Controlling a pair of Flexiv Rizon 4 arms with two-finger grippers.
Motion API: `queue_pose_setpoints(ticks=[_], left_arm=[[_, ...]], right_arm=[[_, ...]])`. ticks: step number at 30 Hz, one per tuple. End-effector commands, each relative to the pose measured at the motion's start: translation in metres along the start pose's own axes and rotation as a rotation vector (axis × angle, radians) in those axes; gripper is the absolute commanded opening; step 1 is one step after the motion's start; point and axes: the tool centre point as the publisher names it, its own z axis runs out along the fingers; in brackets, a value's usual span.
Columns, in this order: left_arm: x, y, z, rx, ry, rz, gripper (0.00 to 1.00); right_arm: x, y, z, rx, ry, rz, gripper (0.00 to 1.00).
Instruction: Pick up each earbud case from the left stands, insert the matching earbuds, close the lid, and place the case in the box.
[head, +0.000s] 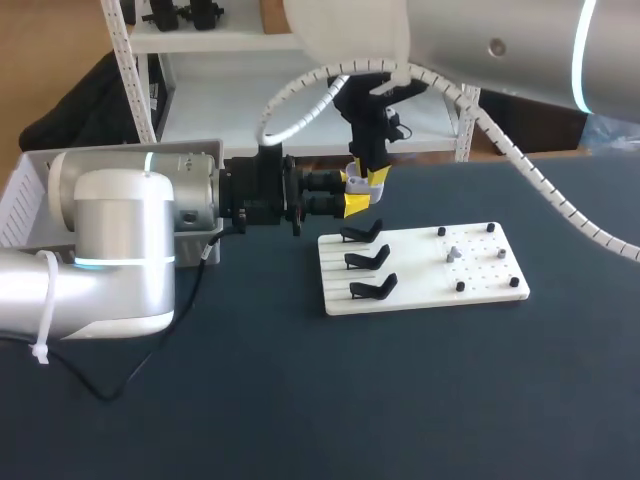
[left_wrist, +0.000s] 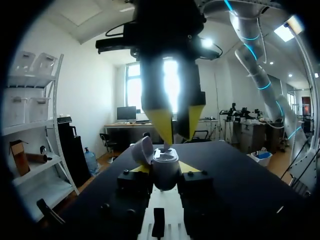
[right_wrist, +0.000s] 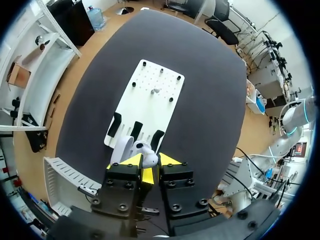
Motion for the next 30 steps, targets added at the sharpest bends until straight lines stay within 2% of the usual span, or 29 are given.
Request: queue_pose_setpoints(ticks=[1,15,30], left_arm=[[0.0,0.0,0.0,-0.002,-0.002,0.001,0.0],[0.0,0.0,0.0,-0.002,-0.002,0.001,0.0],[0.0,0.0,0.0,-0.002,-0.002,0.001,0.0]], right_arm=[[-0.001,-0.001,0.001,-0.004,0.002,-0.001,0.0],[-0.001,0.005,0.0,-0.009,0.005,-0.004,0.0],[-0.001,0.003,0.012,0.011,0.022,0.002,0.0]])
